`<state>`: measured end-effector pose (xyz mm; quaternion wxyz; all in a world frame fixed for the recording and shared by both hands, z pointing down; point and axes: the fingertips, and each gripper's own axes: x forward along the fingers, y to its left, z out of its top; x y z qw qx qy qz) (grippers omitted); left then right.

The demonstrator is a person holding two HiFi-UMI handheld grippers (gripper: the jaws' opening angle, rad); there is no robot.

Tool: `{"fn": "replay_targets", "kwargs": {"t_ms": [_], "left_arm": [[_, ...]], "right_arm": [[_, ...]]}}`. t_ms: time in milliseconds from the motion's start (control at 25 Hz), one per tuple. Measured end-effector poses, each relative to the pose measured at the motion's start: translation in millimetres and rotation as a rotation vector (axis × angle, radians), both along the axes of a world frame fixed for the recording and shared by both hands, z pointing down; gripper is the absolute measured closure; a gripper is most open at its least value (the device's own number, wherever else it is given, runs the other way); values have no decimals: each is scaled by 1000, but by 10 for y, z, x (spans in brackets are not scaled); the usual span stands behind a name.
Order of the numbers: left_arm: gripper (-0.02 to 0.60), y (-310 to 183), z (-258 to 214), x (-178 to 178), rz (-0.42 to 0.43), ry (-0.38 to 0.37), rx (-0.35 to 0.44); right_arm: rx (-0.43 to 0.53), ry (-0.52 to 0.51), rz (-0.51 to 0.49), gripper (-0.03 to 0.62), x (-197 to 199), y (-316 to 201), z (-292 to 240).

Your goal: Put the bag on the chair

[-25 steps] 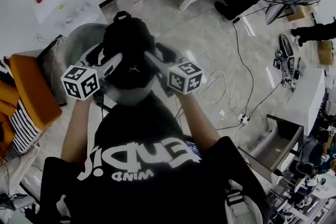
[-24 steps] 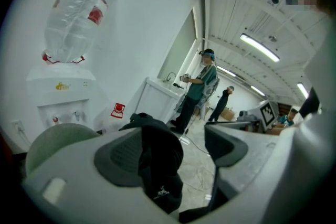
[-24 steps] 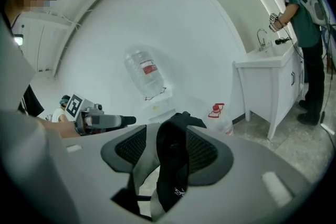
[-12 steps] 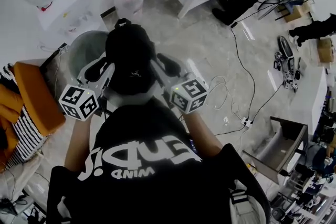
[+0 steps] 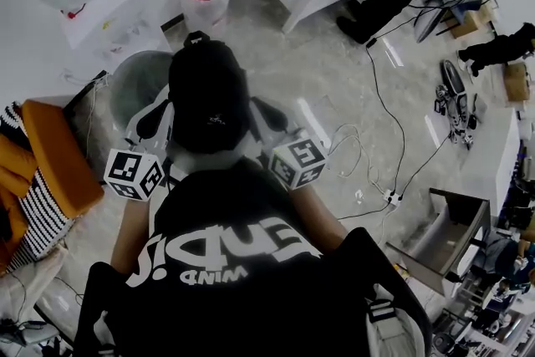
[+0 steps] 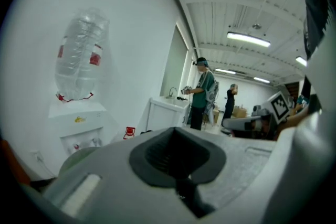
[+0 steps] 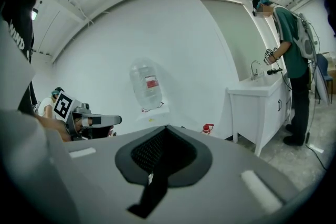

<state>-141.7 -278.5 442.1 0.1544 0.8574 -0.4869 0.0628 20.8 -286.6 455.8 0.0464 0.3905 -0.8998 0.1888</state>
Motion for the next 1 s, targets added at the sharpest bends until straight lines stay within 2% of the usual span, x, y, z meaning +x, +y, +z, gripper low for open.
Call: {"fn": "replay_targets", "kwargs": {"t_ms": [280, 1000], "left_arm": [[580, -34, 83, -139, -72, -26, 10], [580, -25, 199, -122, -62, -39, -28]], "right_arm": [[-9, 11, 45, 594, 81, -46, 110], [-24, 25, 39, 594, 91, -71, 165]]}}
